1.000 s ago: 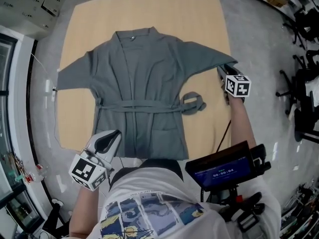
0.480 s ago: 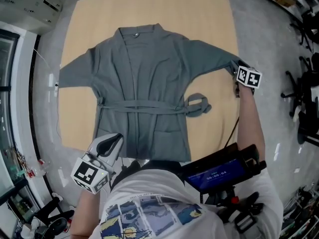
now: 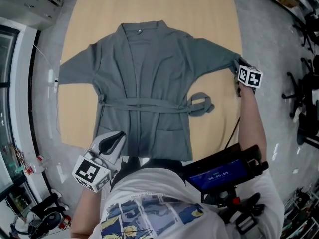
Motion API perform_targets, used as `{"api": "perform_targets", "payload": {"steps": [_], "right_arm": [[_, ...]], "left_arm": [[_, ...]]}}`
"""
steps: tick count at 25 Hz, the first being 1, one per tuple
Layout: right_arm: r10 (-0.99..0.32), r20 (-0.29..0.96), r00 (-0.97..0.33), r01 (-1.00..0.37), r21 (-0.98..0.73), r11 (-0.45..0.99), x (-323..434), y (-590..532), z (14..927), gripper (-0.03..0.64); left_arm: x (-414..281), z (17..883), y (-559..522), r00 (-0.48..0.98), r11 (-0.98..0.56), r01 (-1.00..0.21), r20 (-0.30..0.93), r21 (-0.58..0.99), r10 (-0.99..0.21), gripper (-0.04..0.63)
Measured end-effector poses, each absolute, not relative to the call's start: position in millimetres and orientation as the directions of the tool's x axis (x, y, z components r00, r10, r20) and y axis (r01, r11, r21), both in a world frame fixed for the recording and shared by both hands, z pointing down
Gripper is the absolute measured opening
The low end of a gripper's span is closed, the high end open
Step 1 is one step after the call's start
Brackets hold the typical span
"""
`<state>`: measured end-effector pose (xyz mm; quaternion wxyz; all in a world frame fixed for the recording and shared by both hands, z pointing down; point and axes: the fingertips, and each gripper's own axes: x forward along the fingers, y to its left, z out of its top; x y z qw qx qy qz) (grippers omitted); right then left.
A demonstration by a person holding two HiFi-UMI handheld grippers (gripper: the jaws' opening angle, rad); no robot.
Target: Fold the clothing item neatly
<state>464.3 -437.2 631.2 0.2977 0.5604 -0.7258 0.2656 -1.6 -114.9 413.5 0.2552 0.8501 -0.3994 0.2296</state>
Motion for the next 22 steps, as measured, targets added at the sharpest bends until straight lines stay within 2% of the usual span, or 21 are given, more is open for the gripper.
{"api": "perform_targets", "payload": {"steps": [2, 5, 13, 22], "right_arm": [[-0.649, 0.738, -0.182, -0.971, -0.034, 0.235, 462.0, -436.9, 630.5, 0.061], [-0.666, 0.726, -0.174, -0.977, -0.043, 0.208, 460.9, -438.2, 624.0, 0.046], [-0.718, 0.674, -0.173, -0.981, -0.055, 0.186, 449.5, -439.8, 584.1, 0.043], [-0.752, 0.620, -0.224, -0.968, -0.055, 0.243, 399.7, -439.4, 534.9, 0.041]], "left_arm": [[-2.8, 412.7, -115.1, 0.577, -0.550, -0.796, 0.592, 0.252, -0.563, 0.021], [-7.4, 410.5, -114.4, 0.573, -0.544, -0.801, 0.584, 0.251, -0.575, 0.021], [-33.5, 405.2, -107.4, 0.561, -0.519, -0.817, 0.548, 0.249, -0.620, 0.021], [-63.0, 397.3, -90.3, 0.552, -0.503, -0.828, 0.512, 0.246, -0.658, 0.021]]}}
